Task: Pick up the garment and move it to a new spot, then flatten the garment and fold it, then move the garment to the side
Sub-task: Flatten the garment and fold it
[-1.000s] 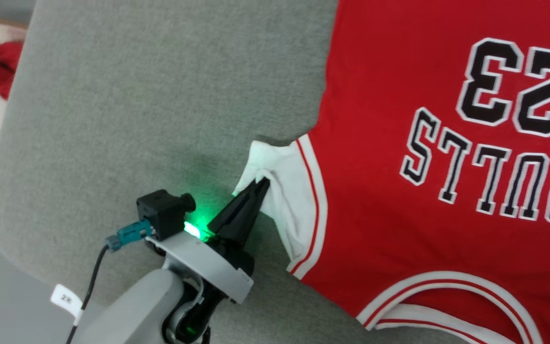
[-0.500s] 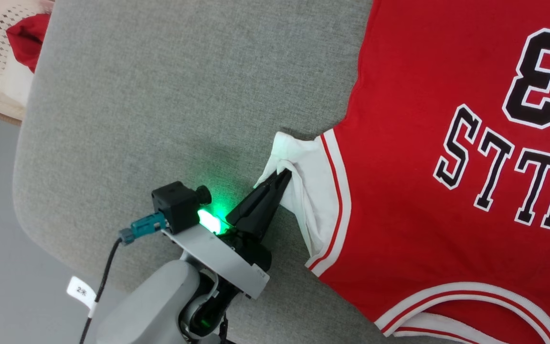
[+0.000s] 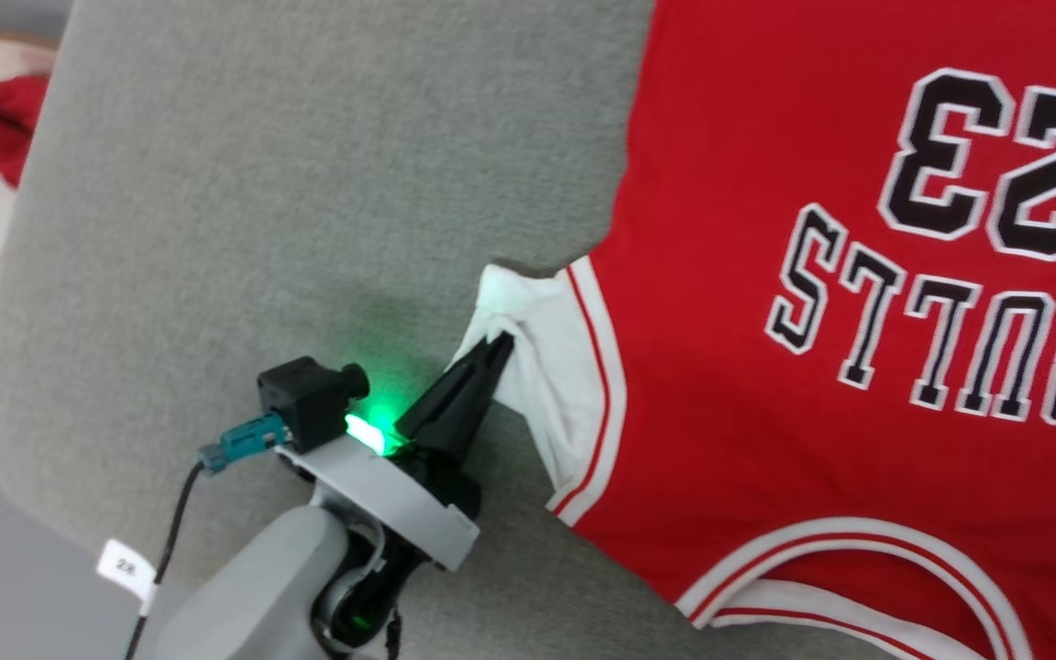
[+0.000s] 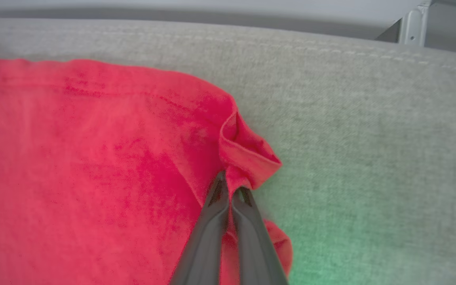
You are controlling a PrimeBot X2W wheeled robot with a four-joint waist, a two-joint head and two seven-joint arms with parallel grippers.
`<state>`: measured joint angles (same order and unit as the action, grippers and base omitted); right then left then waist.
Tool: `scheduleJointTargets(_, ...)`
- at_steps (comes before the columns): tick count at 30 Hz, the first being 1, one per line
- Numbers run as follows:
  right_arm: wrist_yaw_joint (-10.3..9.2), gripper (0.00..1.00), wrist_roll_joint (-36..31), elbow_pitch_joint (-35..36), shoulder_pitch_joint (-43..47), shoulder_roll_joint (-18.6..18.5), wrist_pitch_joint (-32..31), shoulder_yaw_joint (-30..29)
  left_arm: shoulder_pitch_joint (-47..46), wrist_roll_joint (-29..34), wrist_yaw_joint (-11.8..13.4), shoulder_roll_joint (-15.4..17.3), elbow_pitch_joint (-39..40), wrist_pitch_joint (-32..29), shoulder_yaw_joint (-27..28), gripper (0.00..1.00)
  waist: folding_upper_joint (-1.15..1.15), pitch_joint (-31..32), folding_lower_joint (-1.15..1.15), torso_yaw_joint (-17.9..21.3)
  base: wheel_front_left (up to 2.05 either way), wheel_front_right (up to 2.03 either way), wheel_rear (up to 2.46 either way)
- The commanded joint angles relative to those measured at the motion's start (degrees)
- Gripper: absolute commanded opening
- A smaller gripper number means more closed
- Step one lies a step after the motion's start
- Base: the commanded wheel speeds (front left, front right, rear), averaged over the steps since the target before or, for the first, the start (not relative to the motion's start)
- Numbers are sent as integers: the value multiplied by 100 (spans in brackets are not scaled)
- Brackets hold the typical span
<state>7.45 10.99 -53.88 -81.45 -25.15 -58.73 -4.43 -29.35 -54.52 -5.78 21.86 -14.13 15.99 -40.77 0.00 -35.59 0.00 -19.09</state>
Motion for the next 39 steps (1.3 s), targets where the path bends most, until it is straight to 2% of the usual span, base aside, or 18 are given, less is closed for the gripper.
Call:
scheduleJointTargets(1, 4, 0, 227, 20, 420, 121, -154, 171, 205, -47, 206, 241, -480, -158, 83, 0, 0, 322, 0, 330, 0, 0, 0)
scheduleJointTargets(7, 3, 0, 1286, 1209, 1230, -131, -340, 819, 388, -123, 341, 522, -310, -180, 239, 0, 0, 718, 0, 819, 0, 0, 0)
scheduleJointTargets(12, 2, 0, 2161, 2325, 2190, -455, -477, 1059, 601, -174, 467, 683, -75, -221, 275, 0, 0, 1021, 0, 1131, 0, 0, 0)
scheduleJointTargets(18, 2, 0, 2748, 3329, 3330, -702, -431, 922, 778, -223, 587, 823, 170, -285, 302, 0, 0, 1274, 0, 1340, 0, 0, 0)
scheduleJointTargets(23, 2, 0, 3069, 4190, 4517, -714, -455, 541, 939, -274, 711, 979, 435, -327, 351, 0, 0, 1436, 0, 1507, 0, 0, 0)
scheduleJointTargets(28, 2, 0, 3185, 4902, 5596, -546, -530, 49, 1063, -296, 802, 1109, 642, -402, 367, 0, 0, 1538, 0, 1594, 0, 0, 0)
scheduleJointTargets(32, 2, 0, 3144, 5396, 6325, -241, -525, -363, 1124, -322, 872, 1163, 779, -438, 368, 0, 0, 1590, 0, 1648, 0, 0, 0)
scheduleJointTargets(39, 3, 0, 2925, 5851, 7031, 284, -456, -690, 1192, -337, 948, 1241, 942, -510, 372, 0, 0, 1597, 0, 1728, 0, 0, 0)
